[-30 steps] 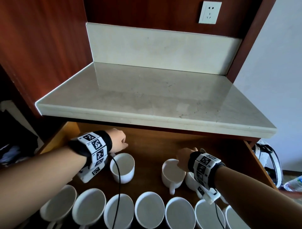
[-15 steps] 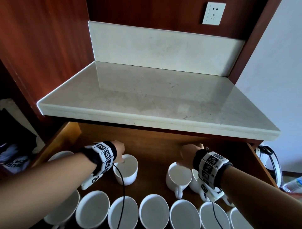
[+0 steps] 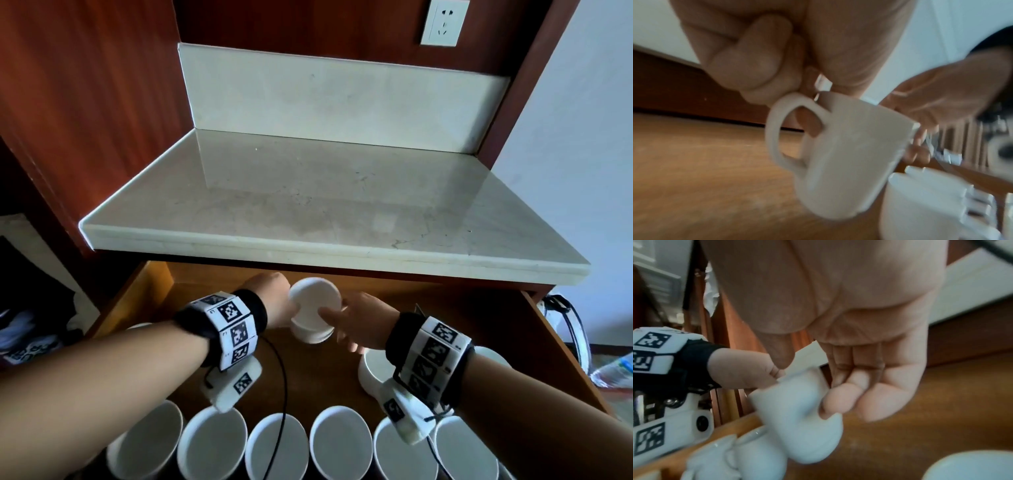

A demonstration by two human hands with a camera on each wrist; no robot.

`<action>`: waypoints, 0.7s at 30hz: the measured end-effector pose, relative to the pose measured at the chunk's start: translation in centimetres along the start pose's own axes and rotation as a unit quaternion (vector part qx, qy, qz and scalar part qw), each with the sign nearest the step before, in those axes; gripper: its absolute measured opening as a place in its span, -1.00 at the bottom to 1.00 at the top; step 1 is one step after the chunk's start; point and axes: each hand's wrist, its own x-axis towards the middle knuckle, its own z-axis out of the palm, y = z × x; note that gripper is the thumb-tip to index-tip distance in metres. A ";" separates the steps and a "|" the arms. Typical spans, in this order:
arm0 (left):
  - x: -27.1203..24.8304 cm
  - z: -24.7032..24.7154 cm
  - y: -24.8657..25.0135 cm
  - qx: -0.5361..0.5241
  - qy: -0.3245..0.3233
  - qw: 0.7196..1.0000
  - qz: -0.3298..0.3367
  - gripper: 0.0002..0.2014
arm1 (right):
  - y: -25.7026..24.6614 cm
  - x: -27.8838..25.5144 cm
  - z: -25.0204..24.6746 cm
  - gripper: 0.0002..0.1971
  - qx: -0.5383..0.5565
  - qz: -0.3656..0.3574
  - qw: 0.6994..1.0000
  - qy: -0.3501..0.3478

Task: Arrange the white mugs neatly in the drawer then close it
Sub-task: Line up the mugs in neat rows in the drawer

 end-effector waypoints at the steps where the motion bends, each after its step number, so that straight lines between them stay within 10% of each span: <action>1: -0.1 -0.1 0.2 -0.035 0.002 0.999 0.002 -0.69 | -0.3 0.1 0.0 -0.56 0.032 0.014 0.999 0.013; 11: -1.4 -0.6 -3.4 -0.001 -0.030 0.997 0.069 -0.41 | -1.3 2.0 0.2 -0.64 -0.342 0.016 0.940 0.015; 21: -1.2 -1.0 -10.5 0.076 -0.039 0.996 0.002 -0.43 | -0.9 3.8 2.6 -0.60 -0.374 0.090 0.923 -0.021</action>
